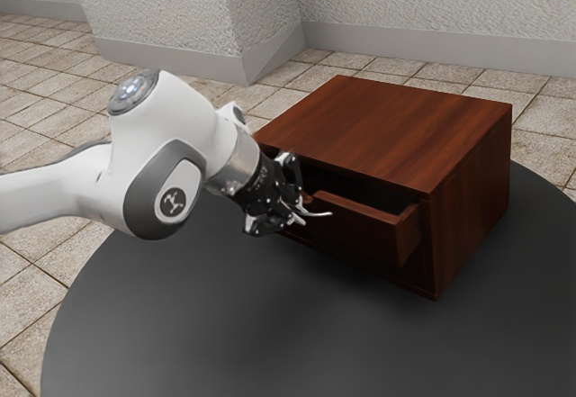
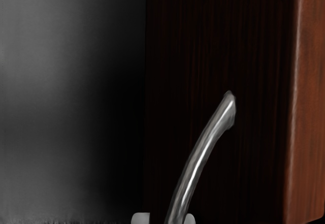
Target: Pull the drawer handle with one arm to open the drawer
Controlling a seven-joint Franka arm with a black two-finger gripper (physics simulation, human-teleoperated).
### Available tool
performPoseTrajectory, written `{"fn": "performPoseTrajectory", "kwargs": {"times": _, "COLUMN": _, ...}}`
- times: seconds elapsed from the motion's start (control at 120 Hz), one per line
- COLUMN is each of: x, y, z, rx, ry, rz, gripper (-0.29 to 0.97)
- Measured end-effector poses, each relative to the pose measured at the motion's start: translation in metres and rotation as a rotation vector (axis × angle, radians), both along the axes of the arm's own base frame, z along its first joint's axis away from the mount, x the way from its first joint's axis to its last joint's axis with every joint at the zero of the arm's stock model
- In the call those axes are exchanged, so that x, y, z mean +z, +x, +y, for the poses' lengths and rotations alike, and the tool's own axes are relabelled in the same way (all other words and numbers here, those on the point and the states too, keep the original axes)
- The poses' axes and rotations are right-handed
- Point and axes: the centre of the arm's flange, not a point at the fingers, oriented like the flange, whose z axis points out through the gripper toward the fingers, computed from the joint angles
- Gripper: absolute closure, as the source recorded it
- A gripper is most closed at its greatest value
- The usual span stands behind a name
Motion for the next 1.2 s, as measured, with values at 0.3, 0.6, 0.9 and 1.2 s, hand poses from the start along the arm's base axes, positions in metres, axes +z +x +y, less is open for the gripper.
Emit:
{"fn": "performPoseTrajectory", "kwargs": {"times": 0.3, "x": 0.004, "y": -0.033, "z": 0.005, "rx": 0.011, "ry": -0.023, "rz": 0.008, "gripper": 0.77}}
{"fn": "performPoseTrajectory", "kwargs": {"times": 0.6, "x": 0.009, "y": -0.069, "z": 0.016, "rx": 0.032, "ry": -0.043, "rz": 0.000, "gripper": 0.77}}
{"fn": "performPoseTrajectory", "kwargs": {"times": 0.9, "x": 0.014, "y": -0.107, "z": 0.023, "rx": 0.051, "ry": -0.024, "rz": -0.021, "gripper": 0.75}}
{"fn": "performPoseTrajectory", "kwargs": {"times": 1.2, "x": 0.018, "y": -0.138, "z": 0.020, "rx": 0.055, "ry": -0.022, "rz": -0.045, "gripper": 0.78}}
